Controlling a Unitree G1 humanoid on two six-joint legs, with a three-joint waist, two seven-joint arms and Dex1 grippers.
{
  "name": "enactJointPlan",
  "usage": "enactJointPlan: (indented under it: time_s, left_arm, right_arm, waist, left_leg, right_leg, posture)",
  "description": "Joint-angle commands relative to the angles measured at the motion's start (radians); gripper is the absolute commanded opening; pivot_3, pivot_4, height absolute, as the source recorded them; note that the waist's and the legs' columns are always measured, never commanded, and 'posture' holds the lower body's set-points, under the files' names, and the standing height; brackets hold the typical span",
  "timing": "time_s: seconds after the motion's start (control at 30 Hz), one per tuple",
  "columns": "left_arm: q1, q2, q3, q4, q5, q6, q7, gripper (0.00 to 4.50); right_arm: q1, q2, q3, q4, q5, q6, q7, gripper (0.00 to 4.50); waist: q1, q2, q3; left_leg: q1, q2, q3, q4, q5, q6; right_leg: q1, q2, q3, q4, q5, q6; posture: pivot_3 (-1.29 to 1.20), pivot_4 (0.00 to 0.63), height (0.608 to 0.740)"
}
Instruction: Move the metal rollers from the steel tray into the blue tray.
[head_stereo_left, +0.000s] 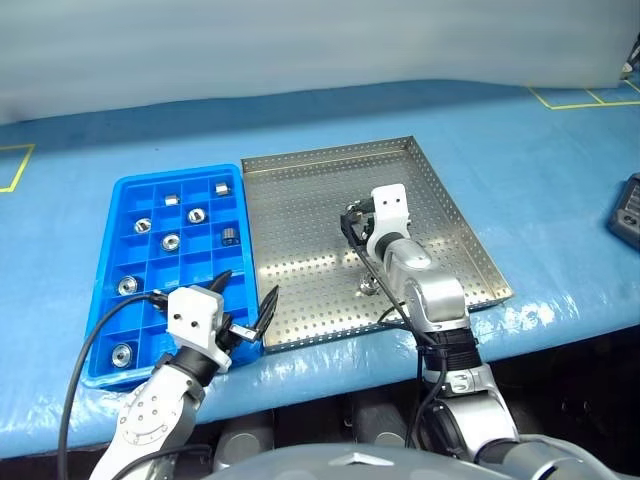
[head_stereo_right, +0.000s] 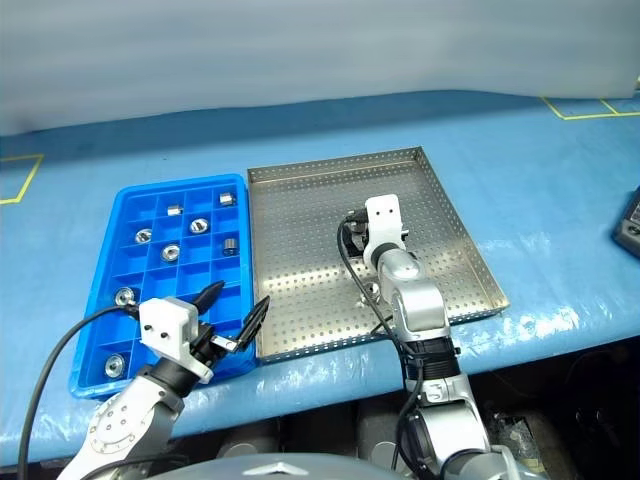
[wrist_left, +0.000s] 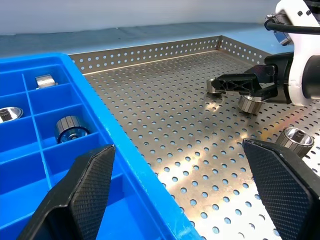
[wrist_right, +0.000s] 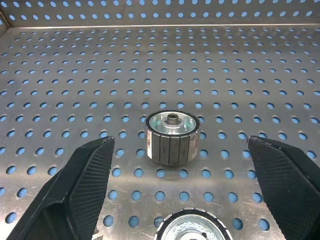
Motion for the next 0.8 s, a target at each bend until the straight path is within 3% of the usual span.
enactJointPlan:
  time_s: [0.03, 0.5, 0.6, 0.8]
  left_arm:
    - [-0.002, 0.002, -0.005, -0.002, -0.009, -0.004, -0.004, 4.46]
    - [0.002, -0.003, 0.000, -0.002, -0.008, -0.003, 0.002, 4.46]
    - [-0.008, -0.001, -0.004, 0.002, -0.010, 0.001, -0.001, 4.46]
    - [-0.012, -0.001, -0.005, 0.003, -0.008, 0.003, -0.001, 4.46]
  right_arm:
    - [-0.022, 0.006, -0.005, -0.024, 0.002, -0.008, -0.005, 4.48]
    - [0.088, -0.035, 0.028, -0.126, 0.006, 0.088, 0.032, 4.48]
    - [0.083, -0.033, 0.021, -0.128, 0.006, 0.090, 0.028, 3.87]
    - [0.058, -0.035, 0.018, -0.127, 0.011, 0.090, 0.034, 1.89]
  waist:
    - [0.001, 0.000, 0.000]
    - [0.001, 0.000, 0.000]
    - [0.001, 0.000, 0.000]
    - [0.001, 0.000, 0.000]
  left_leg:
    - [0.000, 0.000, 0.000, 0.000, 0.000, 0.000]
    - [0.000, 0.000, 0.000, 0.000, 0.000, 0.000]
    - [0.000, 0.000, 0.000, 0.000, 0.000, 0.000]
    - [0.000, 0.000, 0.000, 0.000, 0.000, 0.000]
  right_leg:
    - [0.000, 0.000, 0.000, 0.000, 0.000, 0.000]
    - [0.000, 0.000, 0.000, 0.000, -0.001, 0.001]
    - [0.000, 0.000, 0.000, 0.000, -0.001, 0.001]
    - [0.001, 0.000, 0.000, 0.000, -0.001, 0.001]
  posture:
    - [0.15, 0.150, 0.740]
    - [0.14, 0.150, 0.740]
    - [0.14, 0.150, 0.740]
    - [0.15, 0.150, 0.740]
